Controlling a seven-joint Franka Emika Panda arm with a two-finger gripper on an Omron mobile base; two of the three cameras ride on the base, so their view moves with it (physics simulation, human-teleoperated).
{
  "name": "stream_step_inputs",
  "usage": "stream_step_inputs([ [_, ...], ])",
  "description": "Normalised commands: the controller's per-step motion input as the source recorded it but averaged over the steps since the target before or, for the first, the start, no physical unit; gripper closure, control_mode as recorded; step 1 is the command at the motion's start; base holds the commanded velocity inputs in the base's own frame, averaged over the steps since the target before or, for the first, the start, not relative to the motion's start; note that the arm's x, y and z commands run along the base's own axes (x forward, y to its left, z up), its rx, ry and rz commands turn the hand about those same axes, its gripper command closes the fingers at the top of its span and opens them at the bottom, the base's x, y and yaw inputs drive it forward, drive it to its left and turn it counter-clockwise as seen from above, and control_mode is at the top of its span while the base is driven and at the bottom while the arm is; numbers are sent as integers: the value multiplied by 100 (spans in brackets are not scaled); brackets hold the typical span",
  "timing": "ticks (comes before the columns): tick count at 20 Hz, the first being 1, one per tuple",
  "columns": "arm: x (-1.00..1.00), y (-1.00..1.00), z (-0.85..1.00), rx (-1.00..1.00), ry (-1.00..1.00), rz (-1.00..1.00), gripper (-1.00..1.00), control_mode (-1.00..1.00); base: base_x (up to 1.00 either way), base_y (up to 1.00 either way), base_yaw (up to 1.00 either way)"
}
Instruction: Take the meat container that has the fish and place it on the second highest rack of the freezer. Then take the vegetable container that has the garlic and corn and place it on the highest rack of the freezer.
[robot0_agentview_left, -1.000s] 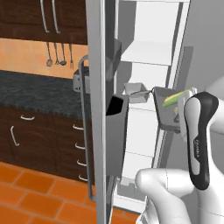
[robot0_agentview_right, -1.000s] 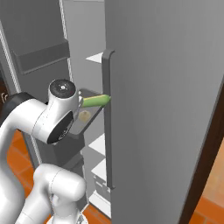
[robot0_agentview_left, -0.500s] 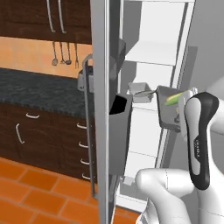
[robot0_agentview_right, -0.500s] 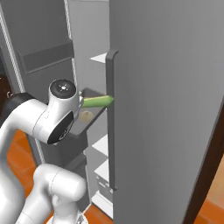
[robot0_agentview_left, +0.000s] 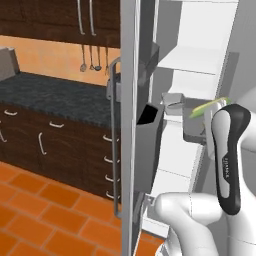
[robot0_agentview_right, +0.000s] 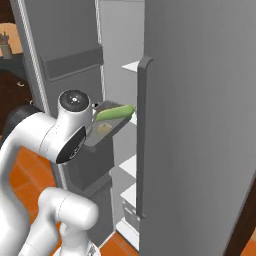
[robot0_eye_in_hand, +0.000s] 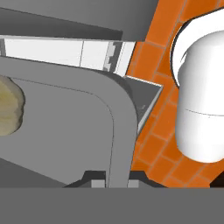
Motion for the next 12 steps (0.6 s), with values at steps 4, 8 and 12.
stream_step_inputs([
  [4,0,0,0,0,0,0,100,100,0,0,17],
  [8,0,0,0,0,0,0,100,100,7,-23,15],
  [12,0,0,0,0,0,0,100,100,34,-47,12],
])
